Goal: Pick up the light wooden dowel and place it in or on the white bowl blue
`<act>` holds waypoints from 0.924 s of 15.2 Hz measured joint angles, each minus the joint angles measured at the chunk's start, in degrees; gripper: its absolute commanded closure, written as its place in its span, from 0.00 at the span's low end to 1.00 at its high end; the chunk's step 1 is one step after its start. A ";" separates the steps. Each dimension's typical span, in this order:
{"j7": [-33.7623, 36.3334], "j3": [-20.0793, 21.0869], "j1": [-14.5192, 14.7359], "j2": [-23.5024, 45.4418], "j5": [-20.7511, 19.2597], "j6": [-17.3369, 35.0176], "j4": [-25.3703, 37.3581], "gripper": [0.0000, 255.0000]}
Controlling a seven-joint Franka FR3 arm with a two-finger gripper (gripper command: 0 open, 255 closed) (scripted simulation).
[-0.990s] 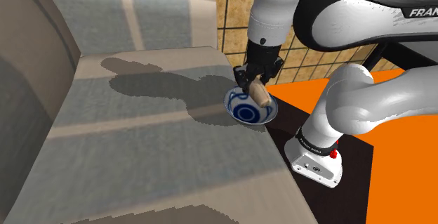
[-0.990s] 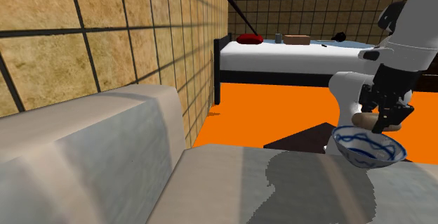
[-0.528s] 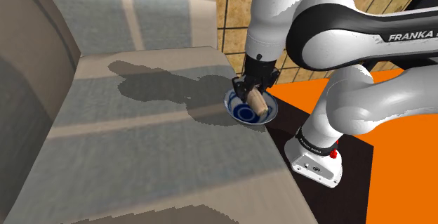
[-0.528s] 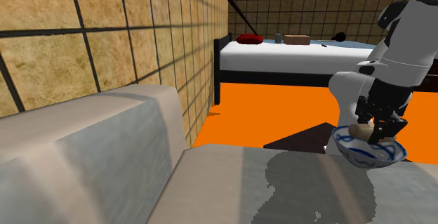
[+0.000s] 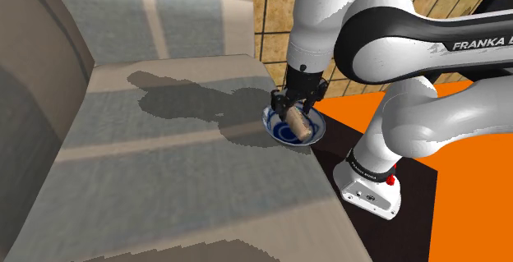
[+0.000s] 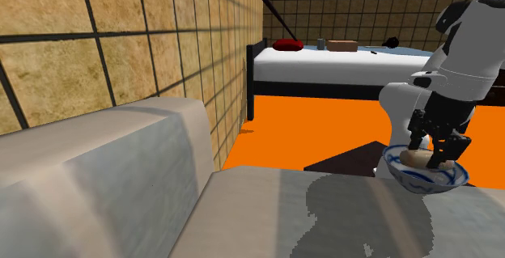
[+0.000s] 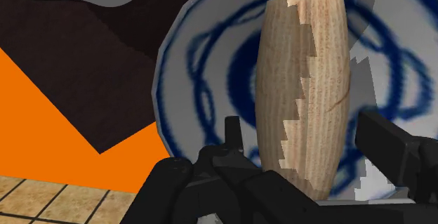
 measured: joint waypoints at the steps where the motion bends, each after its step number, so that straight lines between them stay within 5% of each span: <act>1: 0.00 0.00 0.00 0.00 0.00 0.00 0.00 0.00; 14: 0.16 -1.52 -0.76 -0.25 -1.57 -7.19 7.08 0.00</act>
